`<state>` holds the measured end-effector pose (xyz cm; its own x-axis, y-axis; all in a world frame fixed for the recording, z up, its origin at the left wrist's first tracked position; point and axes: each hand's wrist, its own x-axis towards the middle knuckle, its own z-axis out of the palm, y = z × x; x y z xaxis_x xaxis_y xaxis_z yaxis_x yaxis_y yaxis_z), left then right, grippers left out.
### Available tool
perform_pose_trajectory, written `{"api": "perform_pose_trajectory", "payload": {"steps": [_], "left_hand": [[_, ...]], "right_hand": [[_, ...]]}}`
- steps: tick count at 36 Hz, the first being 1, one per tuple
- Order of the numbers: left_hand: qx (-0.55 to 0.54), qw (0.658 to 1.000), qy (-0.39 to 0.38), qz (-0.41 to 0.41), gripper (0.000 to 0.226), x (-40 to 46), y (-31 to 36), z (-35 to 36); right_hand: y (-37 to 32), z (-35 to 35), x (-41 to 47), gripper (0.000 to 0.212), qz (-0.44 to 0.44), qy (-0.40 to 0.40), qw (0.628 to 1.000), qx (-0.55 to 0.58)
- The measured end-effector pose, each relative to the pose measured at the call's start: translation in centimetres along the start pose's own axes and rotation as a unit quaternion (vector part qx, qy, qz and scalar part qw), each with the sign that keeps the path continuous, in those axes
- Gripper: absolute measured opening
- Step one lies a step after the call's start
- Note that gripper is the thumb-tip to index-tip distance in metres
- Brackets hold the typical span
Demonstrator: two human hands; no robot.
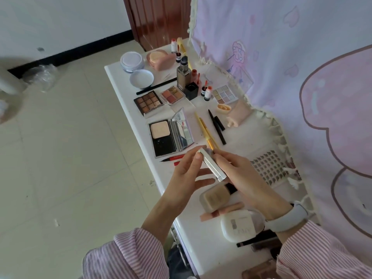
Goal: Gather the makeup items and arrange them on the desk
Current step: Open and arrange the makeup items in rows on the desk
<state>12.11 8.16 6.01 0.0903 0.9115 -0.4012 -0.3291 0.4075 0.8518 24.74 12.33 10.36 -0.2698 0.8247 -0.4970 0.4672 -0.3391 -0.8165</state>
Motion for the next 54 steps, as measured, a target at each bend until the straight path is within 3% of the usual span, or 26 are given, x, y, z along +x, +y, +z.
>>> {"api": "perform_pose_trajectory", "payload": {"steps": [6,11,14,18,23,26,29,34,41,47,54], "left_hand": [[0.011,0.997,0.073,0.009,0.052,0.8,-0.1,0.0],[0.043,0.994,0.096,0.008,0.038,1.0,0.0,0.5],[0.058,0.992,0.107,0.025,0.038,0.9,0.1,0.9],[-0.024,0.998,0.062,0.012,0.057,1.0,0.4,1.4],[-0.041,0.996,0.082,-0.005,0.069,1.5,0.9,1.3],[-0.062,0.995,0.075,-0.036,0.06,1.6,1.0,1.4],[-0.133,0.987,0.045,-0.074,0.042,1.4,1.3,1.7],[-0.156,0.981,0.052,-0.104,0.061,1.3,1.8,2.2],[-0.234,0.961,0.055,-0.135,0.049,1.3,1.4,2.4],[-0.192,0.969,0.073,-0.134,0.048,1.9,1.3,3.4],[-0.174,0.974,0.058,-0.13,0.049,2.8,1.5,4.3]], "right_hand": [[0.2,-1.0,-0.4,0.033,0.013,-0.069,0.996,0.05],[0.2,-1.5,-0.5,0.057,0.009,-0.116,0.993,0.002],[0.2,-1.2,-0.6,0.036,-0.003,-0.07,0.995,-0.07],[0.2,-1.1,-0.3,0.026,-0.032,-0.024,0.999,-0.022],[0.3,-1.8,-0.7,0.033,-0.102,-0.027,0.994,-0.005],[0.2,-2.0,-0.9,0.036,-0.148,-0.069,0.986,-0.021],[0.5,-1.9,-0.7,0.036,-0.186,-0.069,0.974,-0.109],[1.0,-1.7,-0.3,0.04,-0.256,-0.005,0.931,-0.259],[0.9,-2.2,-0.2,0.035,-0.263,-0.013,0.903,-0.338],[1.5,-1.7,-0.2,0.035,-0.271,0.049,0.879,-0.388],[2.0,-2.0,-0.1,0.034,-0.251,0.072,0.887,-0.381]]}}
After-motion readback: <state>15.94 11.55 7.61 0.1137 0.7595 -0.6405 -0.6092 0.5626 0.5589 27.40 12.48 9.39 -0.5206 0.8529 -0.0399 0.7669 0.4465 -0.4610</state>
